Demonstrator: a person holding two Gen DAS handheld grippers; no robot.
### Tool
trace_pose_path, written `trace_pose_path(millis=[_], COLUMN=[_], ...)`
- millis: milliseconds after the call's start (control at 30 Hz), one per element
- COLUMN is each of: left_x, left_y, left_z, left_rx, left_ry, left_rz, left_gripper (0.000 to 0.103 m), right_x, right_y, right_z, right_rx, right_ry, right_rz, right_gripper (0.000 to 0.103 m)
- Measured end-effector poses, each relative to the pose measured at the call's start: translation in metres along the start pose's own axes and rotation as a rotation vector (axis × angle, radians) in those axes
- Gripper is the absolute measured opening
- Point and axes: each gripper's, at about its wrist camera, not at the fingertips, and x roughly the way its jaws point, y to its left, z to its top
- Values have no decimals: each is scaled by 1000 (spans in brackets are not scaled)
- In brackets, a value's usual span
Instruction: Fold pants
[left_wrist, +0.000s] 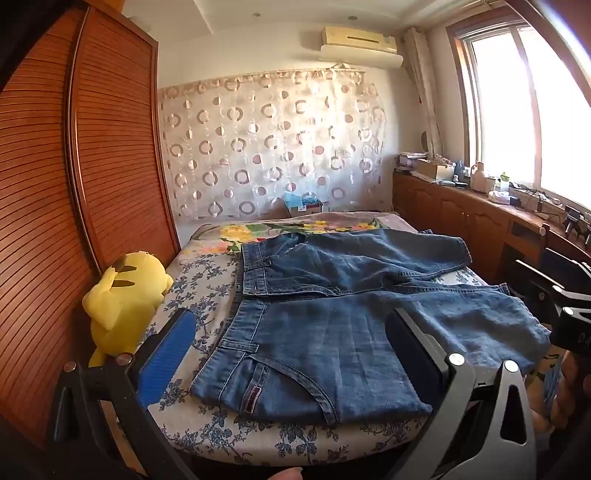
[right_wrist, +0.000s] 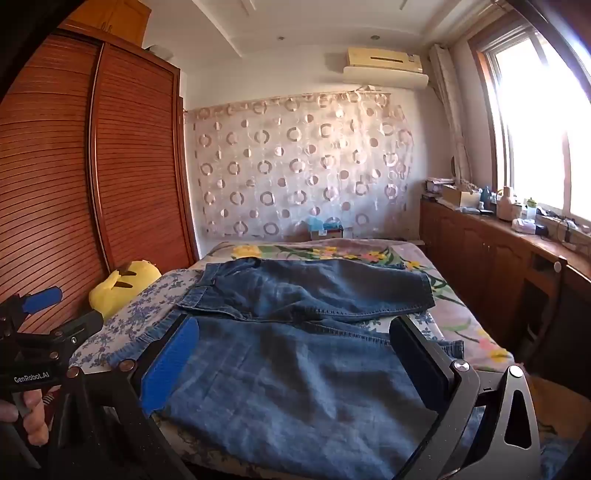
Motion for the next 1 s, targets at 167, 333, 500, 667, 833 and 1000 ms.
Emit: trace_pose_path(millis=[167,333,500,667,833,1000], left_x=[0,-2,0,0,0,0], left_y=[0,-2,0,0,0,0], left_z=[0,1,0,0,0,0], left_rx=[-6,-3,-9,-10,-11,-11], left_ry=[0,-1,1,0,0,-1], left_rz=[-3,-2,-4,-4,-4,-4], left_gripper=[103,103,103,103,103,103], right_x=[2,0,0,-2,0,0], right_y=[3,0,-1,-1,0,1], right_z=[2,1,1,1,0,-1], right_rx=[-5,13,15,15,13,14], right_ry=[4,2,3,2,2,2], right_rz=[1,3,4,4,5,6], right_gripper=[103,103,103,103,103,103])
